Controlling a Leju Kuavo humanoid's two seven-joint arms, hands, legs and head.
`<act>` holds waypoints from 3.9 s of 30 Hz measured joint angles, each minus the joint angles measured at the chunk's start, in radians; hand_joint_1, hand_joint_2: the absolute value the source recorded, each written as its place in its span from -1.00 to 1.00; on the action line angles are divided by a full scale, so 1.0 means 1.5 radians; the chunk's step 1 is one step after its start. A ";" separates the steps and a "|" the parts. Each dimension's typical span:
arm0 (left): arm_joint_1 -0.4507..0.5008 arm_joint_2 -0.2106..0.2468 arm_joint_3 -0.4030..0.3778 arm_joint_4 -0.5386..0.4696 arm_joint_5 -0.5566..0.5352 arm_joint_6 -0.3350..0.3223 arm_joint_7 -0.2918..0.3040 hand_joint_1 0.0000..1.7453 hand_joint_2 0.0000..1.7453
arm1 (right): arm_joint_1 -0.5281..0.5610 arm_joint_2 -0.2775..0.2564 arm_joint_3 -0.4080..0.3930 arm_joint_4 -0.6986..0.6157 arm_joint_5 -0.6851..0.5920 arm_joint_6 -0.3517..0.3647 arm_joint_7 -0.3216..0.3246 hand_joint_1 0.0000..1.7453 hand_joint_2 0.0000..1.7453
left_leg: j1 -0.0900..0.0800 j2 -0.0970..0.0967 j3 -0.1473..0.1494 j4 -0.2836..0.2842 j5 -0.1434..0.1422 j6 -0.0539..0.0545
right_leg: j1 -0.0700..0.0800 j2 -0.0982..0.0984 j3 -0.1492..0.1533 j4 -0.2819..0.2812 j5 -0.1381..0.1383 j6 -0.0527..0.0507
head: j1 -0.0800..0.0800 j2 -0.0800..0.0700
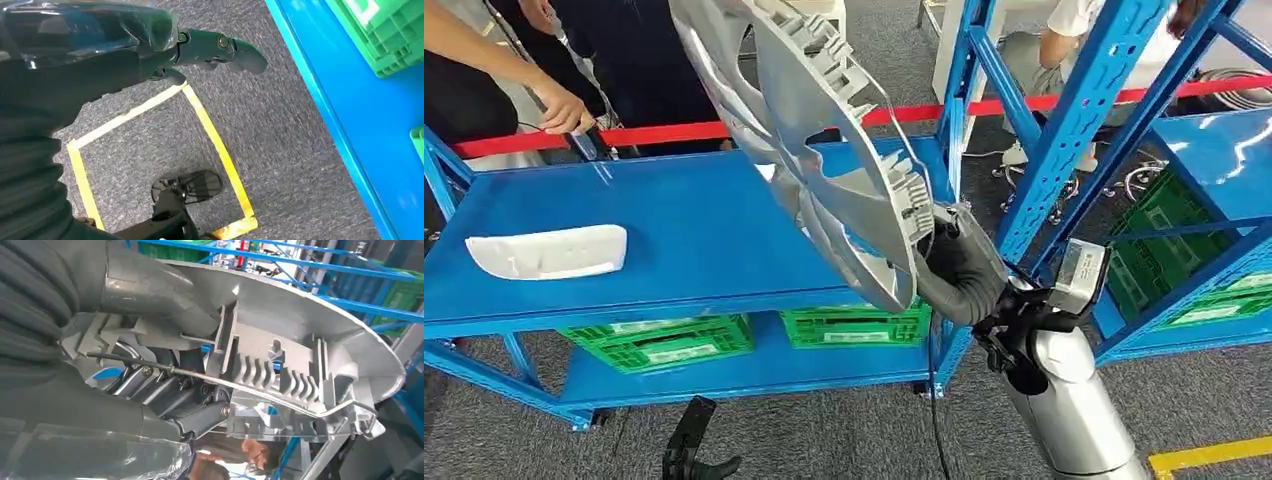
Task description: Take the parts from the cabinet and place them on the table.
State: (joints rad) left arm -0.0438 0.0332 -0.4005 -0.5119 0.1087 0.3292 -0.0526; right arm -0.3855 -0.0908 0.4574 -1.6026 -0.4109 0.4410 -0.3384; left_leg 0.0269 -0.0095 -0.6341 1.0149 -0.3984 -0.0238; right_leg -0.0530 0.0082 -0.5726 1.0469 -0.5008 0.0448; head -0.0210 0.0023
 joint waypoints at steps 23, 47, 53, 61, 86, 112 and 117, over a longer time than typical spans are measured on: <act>0.007 0.005 0.021 -0.008 -0.011 0.001 -0.001 -1.00 1.00 | -0.001 0.009 0.004 0.004 -0.005 0.002 0.004 1.00 1.00 | -0.029 0.012 0.064 0.005 -0.069 0.041 | 0.015 -0.006 -0.050 -0.004 0.058 -0.026 | -0.005 0.000; 0.010 -0.008 0.046 0.000 -0.012 -0.002 -0.016 -1.00 1.00 | 0.000 0.019 0.005 0.005 -0.014 0.013 0.011 1.00 1.00 | -0.023 0.005 0.078 -0.008 -0.072 0.028 | 0.015 -0.008 -0.063 -0.020 0.088 -0.023 | -0.013 0.000; 0.007 -0.012 0.047 0.001 -0.011 -0.002 -0.017 -1.00 1.00 | -0.001 0.017 0.005 0.005 -0.015 0.013 0.012 1.00 1.00 | -0.020 0.011 0.040 -0.044 0.000 0.046 | 0.021 -0.006 -0.111 0.119 -0.032 -0.038 | -0.011 0.000; 0.010 -0.016 0.047 0.001 -0.015 0.004 -0.022 -1.00 1.00 | -0.001 0.017 0.005 0.004 -0.016 0.013 0.017 1.00 1.00 | -0.022 0.012 -0.050 -0.008 0.049 0.023 | 0.022 -0.005 0.046 -0.022 -0.037 -0.026 | -0.013 0.000; 0.021 -0.009 0.053 0.001 -0.028 -0.001 -0.017 -1.00 1.00 | -0.004 0.015 0.015 0.010 -0.035 0.008 0.022 1.00 1.00 | -0.018 0.007 0.024 -0.038 0.008 0.044 | 0.020 -0.006 -0.090 0.162 -0.055 -0.025 | -0.018 0.000; 0.098 0.024 0.095 -0.102 -0.001 0.055 0.009 -1.00 1.00 | -0.025 0.023 0.045 0.027 -0.056 0.000 0.022 1.00 1.00 | -0.014 0.009 0.034 -0.022 -0.017 0.044 | 0.023 -0.003 -0.051 0.039 -0.002 -0.031 | -0.019 0.000; 0.107 0.026 0.096 -0.111 -0.001 0.056 0.012 -1.00 1.00 | -0.013 0.019 0.042 0.031 -0.054 0.000 0.021 1.00 1.00 | -0.019 0.007 0.031 -0.020 -0.017 0.044 | 0.023 -0.003 -0.102 0.158 -0.034 -0.023 | -0.019 0.000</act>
State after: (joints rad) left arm 0.1171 0.0725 -0.2563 -0.6787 0.1072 0.4135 -0.0343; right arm -0.4044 -0.0626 0.5207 -1.5564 -0.4925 0.4414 -0.3063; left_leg -0.0018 0.0014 -0.5873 0.9851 -0.4237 0.0423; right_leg -0.0187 0.0032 -0.7257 1.2833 -0.5525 0.0100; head -0.0488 0.0023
